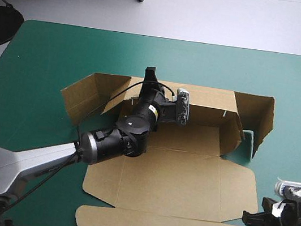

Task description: Fold the box

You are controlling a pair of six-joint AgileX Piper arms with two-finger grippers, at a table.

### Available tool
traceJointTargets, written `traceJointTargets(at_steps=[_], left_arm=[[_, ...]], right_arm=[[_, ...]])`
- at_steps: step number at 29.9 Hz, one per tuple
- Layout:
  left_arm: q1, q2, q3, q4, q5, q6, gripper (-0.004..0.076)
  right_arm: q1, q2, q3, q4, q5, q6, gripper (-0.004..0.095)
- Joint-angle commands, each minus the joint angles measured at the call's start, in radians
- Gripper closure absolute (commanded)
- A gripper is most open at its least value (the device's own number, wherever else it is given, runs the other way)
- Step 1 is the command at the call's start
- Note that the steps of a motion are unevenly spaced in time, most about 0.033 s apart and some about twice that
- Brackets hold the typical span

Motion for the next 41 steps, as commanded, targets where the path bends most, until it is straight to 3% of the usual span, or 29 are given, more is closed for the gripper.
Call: traceJointTargets(at_steps=[1,8,16,21,28,41], left_arm=[[-0.002,-0.041,0.012,0.027,0.017,-0.04,0.0733],[-0.002,-0.037,0.02,0.042,0.007,-0.046,0.0733],[-0.002,-0.037,0.02,0.041,0.007,-0.046,0.0733],[-0.002,-0.037,0.02,0.034,0.007,-0.046,0.0733],[-0.002,-0.037,0.02,0.034,0.0,-0.046,0.0733],[-0.002,-0.037,0.02,0.037,0.01,-0.046,0.0733]], right_arm=[[0.001,0.084,-0.125,0.026,-0.045,0.005,0.0925],[0.001,0.313,-0.431,0.036,-0.05,0.005,0.0925],[0.001,0.662,-0.806,0.229,-0.024,-0.084,0.0925],[0.001,0.875,-1.005,0.241,-0.002,-0.081,0.0925],[0.007,1.117,-1.147,0.297,0.028,-0.076,0.0924],[0.137,1.342,-1.161,0.147,0.07,-0.07,0.0924]])
